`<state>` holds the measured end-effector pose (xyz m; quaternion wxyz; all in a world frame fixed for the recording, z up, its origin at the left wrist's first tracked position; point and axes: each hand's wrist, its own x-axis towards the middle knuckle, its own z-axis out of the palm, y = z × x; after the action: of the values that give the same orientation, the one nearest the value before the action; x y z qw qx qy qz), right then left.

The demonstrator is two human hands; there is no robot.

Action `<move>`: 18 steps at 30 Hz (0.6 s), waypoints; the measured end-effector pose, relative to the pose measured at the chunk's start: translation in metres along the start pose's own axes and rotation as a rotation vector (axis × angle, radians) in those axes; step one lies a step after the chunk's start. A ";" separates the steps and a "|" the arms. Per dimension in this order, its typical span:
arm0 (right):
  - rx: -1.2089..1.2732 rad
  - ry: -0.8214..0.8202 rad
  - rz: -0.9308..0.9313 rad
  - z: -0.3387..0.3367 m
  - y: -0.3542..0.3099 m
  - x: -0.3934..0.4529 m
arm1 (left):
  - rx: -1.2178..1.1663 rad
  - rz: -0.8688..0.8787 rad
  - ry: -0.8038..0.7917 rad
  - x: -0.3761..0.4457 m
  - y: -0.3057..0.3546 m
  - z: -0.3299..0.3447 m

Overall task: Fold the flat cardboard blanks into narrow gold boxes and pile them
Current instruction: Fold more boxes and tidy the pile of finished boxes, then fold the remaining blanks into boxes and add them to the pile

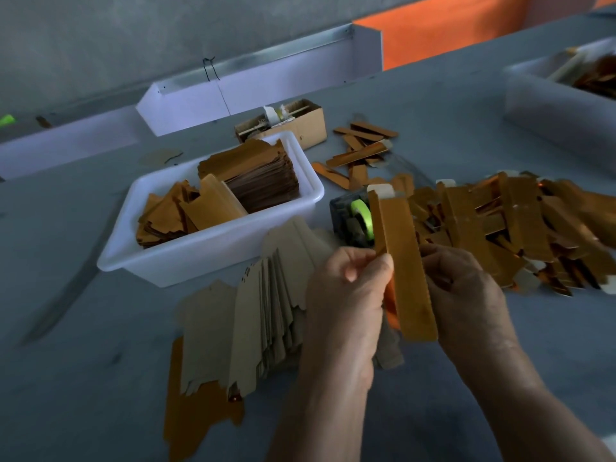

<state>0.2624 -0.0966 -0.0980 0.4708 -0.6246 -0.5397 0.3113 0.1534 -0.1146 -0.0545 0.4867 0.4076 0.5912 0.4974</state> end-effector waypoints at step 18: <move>-0.315 0.121 -0.197 -0.006 0.000 0.005 | 0.042 -0.101 -0.013 0.016 0.004 0.011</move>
<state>0.2689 -0.0932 -0.0955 0.4268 -0.6524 -0.6110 0.1373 0.1614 -0.0964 -0.0535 0.5066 0.3905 0.6181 0.4570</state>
